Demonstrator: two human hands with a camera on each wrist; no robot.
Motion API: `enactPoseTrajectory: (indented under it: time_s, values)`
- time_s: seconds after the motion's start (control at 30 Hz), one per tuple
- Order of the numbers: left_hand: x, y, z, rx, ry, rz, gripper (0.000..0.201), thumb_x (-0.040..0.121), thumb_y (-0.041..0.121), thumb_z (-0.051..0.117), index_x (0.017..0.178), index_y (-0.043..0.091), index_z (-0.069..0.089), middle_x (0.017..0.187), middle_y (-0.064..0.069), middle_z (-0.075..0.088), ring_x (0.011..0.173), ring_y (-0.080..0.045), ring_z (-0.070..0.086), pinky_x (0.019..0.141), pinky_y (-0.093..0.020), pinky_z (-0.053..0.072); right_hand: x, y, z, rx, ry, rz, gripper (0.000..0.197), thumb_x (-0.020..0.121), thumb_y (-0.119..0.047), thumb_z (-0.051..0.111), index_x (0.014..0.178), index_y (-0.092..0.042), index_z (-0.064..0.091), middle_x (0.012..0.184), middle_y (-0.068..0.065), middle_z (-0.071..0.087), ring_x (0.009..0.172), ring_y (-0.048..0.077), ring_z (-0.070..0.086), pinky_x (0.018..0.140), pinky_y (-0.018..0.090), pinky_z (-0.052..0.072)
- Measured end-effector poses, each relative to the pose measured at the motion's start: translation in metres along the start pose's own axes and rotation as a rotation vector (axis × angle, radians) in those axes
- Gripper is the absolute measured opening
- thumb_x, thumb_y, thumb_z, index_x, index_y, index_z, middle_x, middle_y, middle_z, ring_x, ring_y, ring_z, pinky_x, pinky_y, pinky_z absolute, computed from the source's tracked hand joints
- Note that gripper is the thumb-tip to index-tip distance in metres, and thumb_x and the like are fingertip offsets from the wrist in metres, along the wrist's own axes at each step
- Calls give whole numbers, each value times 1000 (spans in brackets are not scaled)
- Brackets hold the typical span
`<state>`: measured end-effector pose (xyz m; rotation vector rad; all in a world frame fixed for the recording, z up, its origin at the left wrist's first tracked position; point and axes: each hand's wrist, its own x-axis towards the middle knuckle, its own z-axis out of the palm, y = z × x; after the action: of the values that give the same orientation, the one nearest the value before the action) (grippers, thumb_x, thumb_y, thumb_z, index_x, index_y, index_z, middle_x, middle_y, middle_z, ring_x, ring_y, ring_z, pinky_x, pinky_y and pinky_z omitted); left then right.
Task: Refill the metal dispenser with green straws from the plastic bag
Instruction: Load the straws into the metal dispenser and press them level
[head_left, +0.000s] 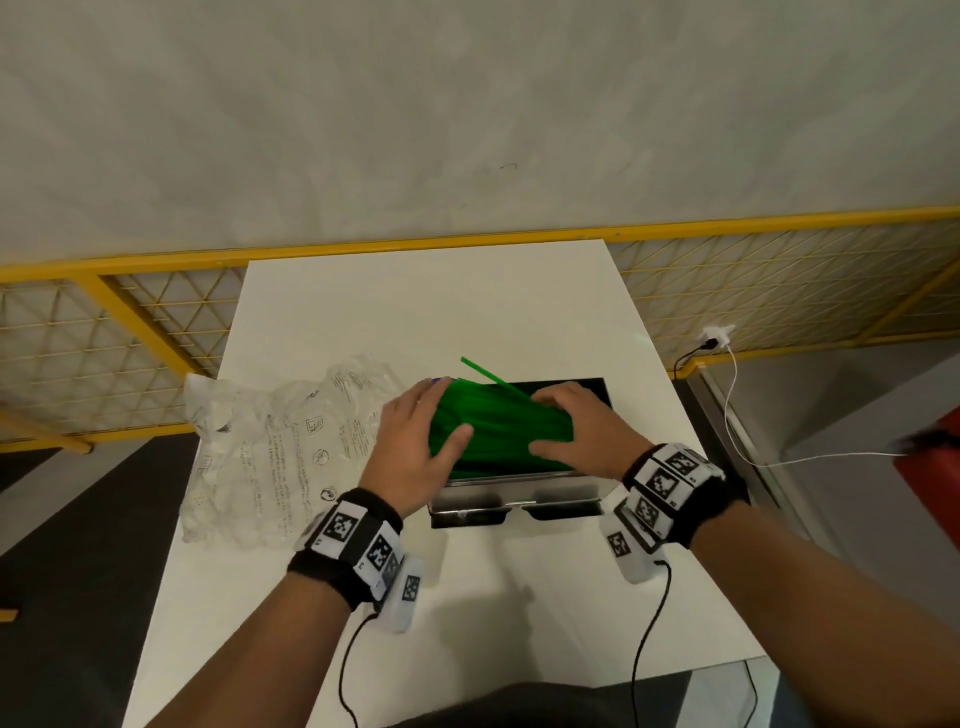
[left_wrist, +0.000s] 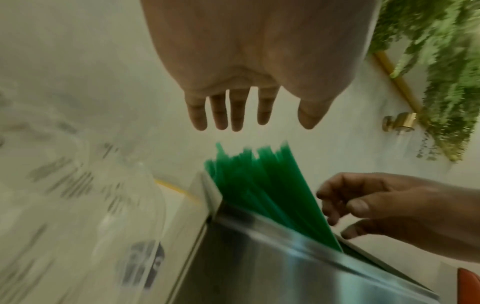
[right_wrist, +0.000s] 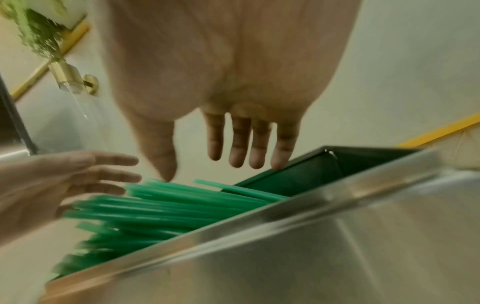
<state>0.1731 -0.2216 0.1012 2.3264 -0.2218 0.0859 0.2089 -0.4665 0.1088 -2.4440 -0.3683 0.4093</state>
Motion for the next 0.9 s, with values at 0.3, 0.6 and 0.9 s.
enactPoseTrajectory:
  time_s: [0.3,0.6,0.9]
  values:
    - [9,53,12,813,-598,211,72,86,40,51,147,19,18,140,-5,38,127,-27,35,104,-44,29,-13,14,22,-129,-220,34,51,89,-44,52,133,-17,48,127,3,54,117,20,51,101,37,42]
    - [8,48,18,957,-548,194,55,96,32,35,146,15,21,141,-7,35,123,-29,35,101,-44,27,-1,8,24,-133,-262,107,62,84,-60,55,127,-17,51,120,2,48,115,20,46,99,32,39]
    - [15,52,12,1060,-555,208,37,94,13,34,130,9,36,129,-10,40,117,-28,36,99,-42,29,-8,-1,26,-468,-143,18,62,86,-66,42,125,-18,47,122,4,47,116,23,45,98,41,39]
